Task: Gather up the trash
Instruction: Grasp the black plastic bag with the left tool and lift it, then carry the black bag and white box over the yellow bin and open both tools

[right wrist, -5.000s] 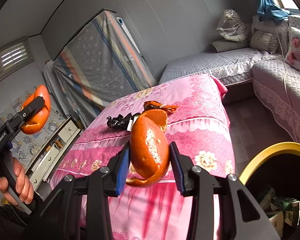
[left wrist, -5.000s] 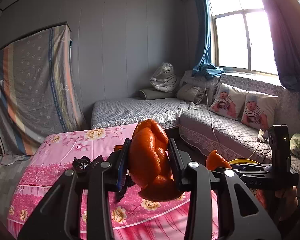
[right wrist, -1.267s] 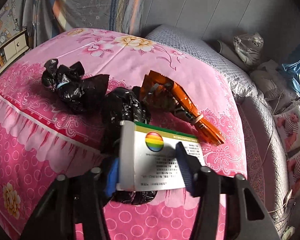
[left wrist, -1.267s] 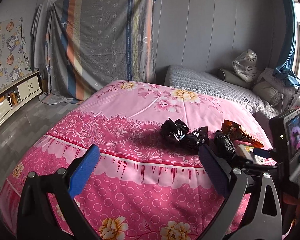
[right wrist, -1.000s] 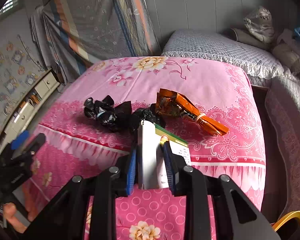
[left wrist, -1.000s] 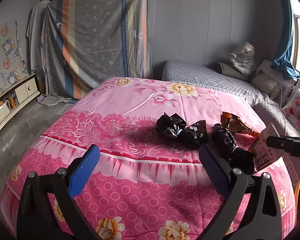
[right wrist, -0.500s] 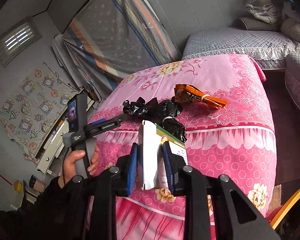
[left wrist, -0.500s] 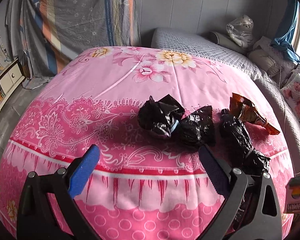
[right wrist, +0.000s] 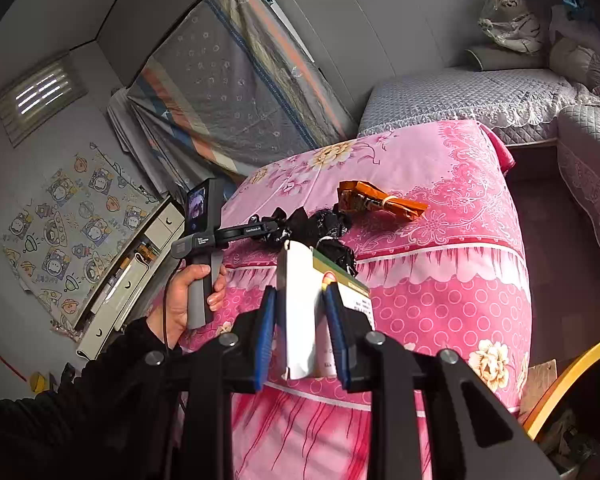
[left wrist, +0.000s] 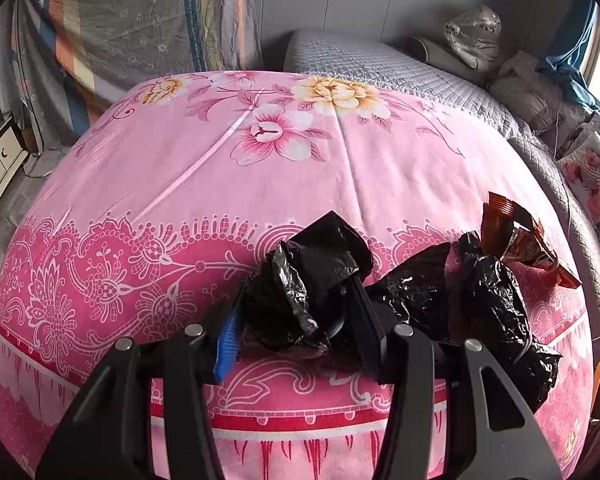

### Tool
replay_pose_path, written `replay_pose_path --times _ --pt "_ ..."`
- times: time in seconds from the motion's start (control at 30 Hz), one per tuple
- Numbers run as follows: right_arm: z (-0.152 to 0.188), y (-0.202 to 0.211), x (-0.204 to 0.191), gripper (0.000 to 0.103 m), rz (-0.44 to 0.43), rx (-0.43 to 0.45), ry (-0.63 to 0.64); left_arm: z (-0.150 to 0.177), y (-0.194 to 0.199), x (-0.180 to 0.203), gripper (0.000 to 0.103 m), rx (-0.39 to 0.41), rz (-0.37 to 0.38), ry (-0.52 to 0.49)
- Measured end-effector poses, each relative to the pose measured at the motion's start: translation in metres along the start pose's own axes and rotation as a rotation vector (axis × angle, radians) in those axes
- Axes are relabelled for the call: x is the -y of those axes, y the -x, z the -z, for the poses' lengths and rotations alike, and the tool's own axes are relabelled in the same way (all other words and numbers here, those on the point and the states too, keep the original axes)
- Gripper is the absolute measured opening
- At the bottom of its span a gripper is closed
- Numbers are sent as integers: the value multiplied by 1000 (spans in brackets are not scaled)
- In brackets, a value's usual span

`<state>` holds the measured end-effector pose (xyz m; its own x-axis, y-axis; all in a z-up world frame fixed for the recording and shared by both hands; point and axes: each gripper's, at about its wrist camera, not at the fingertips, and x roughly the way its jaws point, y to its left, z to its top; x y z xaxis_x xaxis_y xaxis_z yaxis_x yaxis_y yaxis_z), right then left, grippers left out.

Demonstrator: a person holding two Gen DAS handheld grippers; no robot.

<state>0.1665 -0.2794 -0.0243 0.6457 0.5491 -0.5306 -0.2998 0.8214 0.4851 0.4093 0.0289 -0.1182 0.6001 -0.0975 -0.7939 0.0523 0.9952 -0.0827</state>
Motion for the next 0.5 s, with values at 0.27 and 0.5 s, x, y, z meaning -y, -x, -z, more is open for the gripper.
replay_pose_path --times 0.27,0.5 --pt "2 6 -10 24 -5 12 17 8 49 -11 33 95 37 25" --pt "13 13 -19 24 -70 -5 7 35 127 -24 33 227 94 48"
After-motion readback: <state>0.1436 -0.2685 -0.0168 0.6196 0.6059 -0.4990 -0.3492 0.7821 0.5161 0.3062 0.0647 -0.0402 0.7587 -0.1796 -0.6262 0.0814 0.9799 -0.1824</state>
